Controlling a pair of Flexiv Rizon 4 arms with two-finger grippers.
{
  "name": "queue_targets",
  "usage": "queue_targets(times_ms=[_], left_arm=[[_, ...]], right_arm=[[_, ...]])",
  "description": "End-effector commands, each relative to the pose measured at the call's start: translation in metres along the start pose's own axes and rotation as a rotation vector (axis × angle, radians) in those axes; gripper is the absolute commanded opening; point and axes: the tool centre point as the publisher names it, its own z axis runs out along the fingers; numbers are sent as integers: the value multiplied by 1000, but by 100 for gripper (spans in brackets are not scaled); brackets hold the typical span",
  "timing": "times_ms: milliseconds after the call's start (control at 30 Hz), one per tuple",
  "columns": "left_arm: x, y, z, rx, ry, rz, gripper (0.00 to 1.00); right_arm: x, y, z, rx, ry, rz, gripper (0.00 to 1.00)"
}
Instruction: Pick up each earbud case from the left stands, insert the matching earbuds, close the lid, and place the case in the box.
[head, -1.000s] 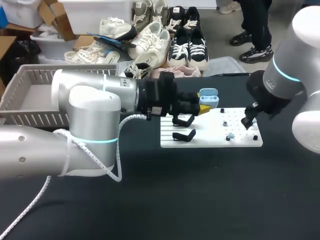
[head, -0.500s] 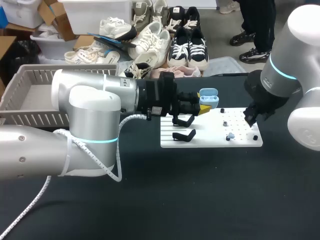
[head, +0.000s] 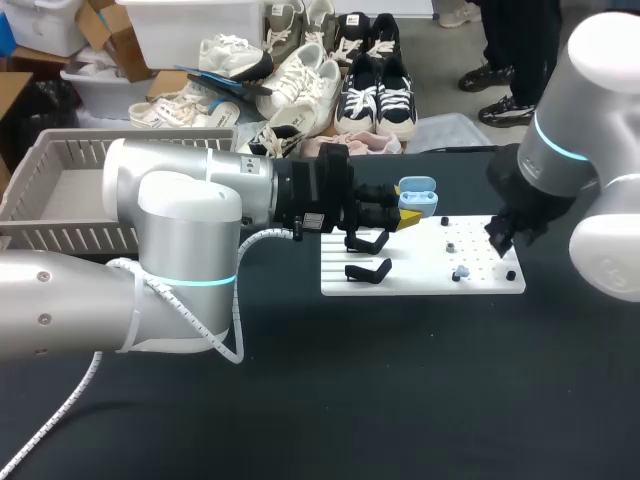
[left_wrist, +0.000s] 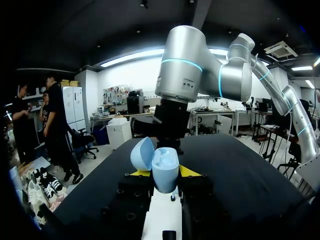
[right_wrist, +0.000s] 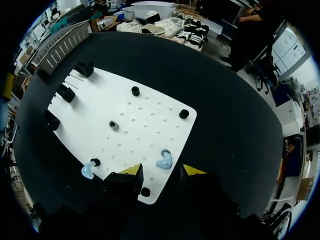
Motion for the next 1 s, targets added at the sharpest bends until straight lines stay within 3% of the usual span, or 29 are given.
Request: queue_targets(times_ms=[33, 1000], left_arm=[[0, -1, 0, -5, -2, 1, 0], [0, -1, 0, -5, -2, 1, 0]], right_arm=[[-3, 1, 2, 8, 5, 4, 46], [-6, 1, 6, 14, 5, 79, 35]])
